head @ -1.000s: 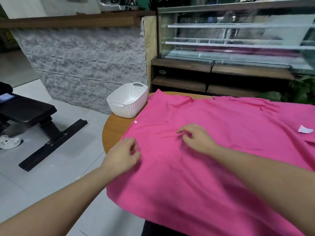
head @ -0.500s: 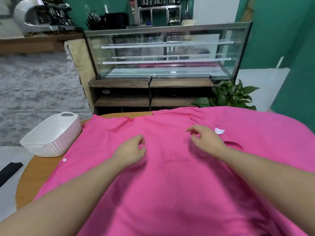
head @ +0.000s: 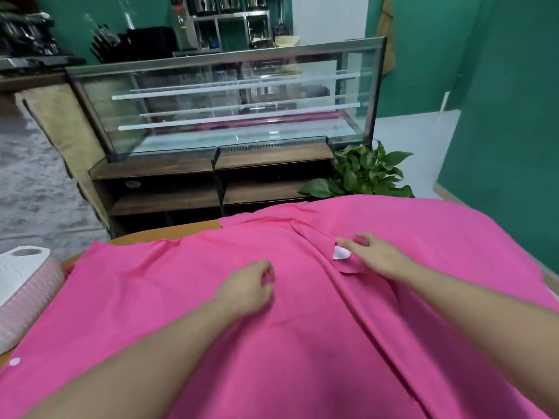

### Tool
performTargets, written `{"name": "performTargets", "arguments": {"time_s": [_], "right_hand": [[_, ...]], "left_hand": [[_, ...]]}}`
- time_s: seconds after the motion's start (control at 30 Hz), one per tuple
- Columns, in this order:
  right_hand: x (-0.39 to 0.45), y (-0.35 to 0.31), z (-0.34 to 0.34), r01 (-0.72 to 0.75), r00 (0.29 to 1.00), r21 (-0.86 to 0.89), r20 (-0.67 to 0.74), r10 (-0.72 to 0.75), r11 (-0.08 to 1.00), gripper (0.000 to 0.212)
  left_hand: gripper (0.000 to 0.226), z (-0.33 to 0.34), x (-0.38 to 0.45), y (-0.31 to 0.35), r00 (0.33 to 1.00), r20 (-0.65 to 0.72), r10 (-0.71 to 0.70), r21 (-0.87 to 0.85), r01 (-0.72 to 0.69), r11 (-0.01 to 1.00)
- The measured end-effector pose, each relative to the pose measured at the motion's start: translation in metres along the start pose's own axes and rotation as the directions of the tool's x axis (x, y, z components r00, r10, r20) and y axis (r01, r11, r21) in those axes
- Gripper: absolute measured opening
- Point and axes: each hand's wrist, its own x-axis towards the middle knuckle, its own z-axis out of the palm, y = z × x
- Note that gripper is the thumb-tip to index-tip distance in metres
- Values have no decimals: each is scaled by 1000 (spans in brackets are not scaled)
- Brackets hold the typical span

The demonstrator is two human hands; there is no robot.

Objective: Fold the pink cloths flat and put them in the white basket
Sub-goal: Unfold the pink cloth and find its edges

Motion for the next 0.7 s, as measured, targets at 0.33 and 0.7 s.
{"name": "performTargets", "arguments": {"time_s": [0.33, 0.7], "right_hand": [[63, -35, 11, 74, 996, 197, -55, -64, 978, 13], [52, -65, 28, 246, 758, 527, 419, -500, 814, 23]], "left_hand": [[19, 8, 54, -2, 999, -45, -4, -38, 3, 999], [76, 12, 95, 4, 970, -107, 218, -393, -242, 887]]}}
